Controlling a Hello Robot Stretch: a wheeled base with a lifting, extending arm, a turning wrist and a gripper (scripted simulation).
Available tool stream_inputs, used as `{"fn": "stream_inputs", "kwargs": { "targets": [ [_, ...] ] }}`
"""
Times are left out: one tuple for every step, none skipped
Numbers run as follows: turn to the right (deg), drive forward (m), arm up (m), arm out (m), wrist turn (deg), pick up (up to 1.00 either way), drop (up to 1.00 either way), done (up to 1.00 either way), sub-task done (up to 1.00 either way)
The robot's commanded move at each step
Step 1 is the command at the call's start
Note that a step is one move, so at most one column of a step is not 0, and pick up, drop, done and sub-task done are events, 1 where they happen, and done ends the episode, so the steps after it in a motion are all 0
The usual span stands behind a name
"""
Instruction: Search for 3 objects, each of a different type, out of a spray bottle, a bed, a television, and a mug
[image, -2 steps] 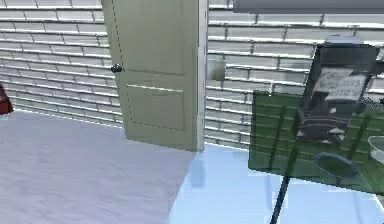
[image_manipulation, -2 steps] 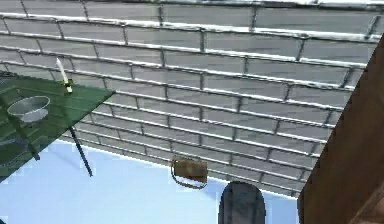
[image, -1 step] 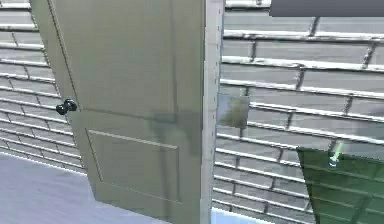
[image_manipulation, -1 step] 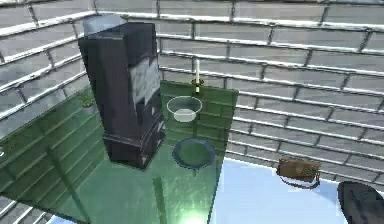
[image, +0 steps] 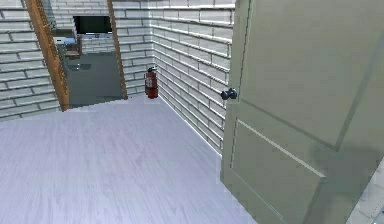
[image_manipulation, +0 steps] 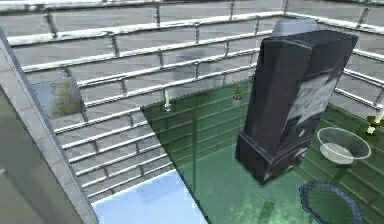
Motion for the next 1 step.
{"fn": "stream_inputs", "kwargs": {
  "targets": [
    [-3.0,0.0,0.0,0.0,0.0,0.0,0.0,0.0,0.0]
  ]
}}
